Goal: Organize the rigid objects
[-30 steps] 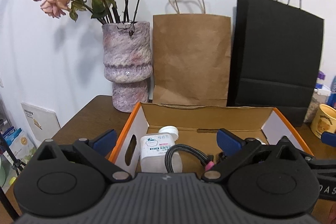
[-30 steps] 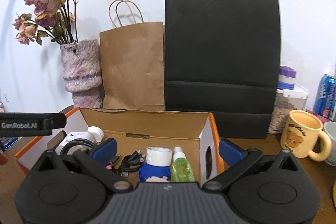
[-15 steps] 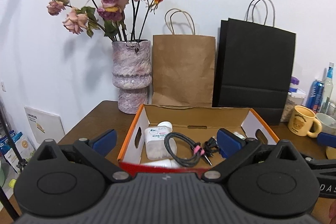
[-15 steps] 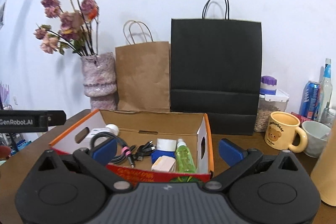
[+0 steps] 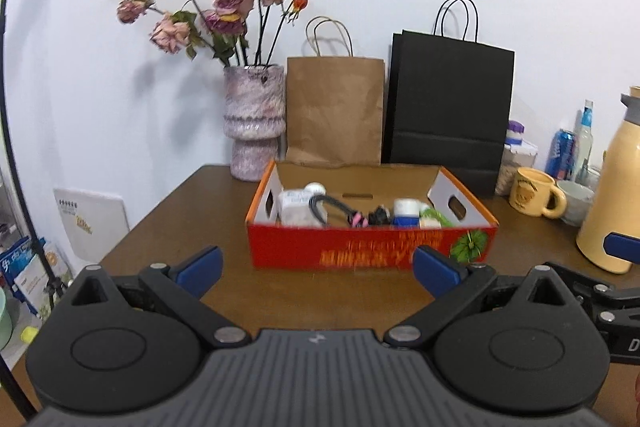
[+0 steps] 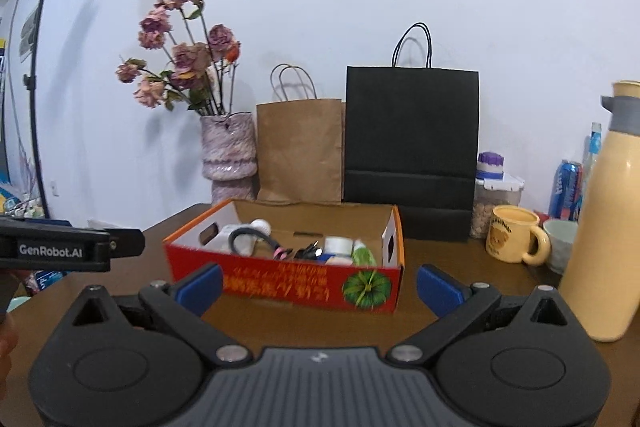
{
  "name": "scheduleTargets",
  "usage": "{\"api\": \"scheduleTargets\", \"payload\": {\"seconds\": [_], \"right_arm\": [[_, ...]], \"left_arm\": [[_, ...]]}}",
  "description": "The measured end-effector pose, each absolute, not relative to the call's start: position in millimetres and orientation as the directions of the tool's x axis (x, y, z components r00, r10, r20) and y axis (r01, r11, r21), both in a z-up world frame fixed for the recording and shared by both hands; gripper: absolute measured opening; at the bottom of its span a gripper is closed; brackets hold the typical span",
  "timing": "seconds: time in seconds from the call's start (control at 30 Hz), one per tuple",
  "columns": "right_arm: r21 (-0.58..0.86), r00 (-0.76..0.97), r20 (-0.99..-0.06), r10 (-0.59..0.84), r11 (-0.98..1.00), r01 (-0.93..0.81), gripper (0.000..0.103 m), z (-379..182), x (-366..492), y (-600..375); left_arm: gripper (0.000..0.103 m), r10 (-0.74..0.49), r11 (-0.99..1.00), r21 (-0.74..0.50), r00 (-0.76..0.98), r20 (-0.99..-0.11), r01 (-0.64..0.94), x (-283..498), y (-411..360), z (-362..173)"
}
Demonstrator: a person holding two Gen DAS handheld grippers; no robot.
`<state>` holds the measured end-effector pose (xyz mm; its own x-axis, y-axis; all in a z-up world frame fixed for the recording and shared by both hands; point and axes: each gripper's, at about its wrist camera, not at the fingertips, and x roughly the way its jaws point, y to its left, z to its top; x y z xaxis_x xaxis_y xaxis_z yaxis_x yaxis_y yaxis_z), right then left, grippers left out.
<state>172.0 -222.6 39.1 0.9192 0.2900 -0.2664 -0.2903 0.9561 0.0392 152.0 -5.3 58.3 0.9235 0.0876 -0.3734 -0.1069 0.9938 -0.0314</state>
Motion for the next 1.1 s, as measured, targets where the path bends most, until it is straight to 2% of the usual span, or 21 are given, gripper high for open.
{"api": "scheduleTargets", "payload": {"seconds": [0.43, 1.1], "right_arm": [[0.061, 0.915, -0.287, 0.285, 0.958, -0.279, 0.103, 18, 86, -232], [0.073, 0.907, -0.326, 0.267, 0.964, -0.257, 0.103, 2, 69, -236]], "left_arm": [[0.103, 0.08, 0.996, 0.001, 0.913, -0.4, -0.087, 74, -9, 31], [0.103, 0.07, 0.997, -0.008, 0.908, -0.412, -0.08, 55, -6, 21]]}}
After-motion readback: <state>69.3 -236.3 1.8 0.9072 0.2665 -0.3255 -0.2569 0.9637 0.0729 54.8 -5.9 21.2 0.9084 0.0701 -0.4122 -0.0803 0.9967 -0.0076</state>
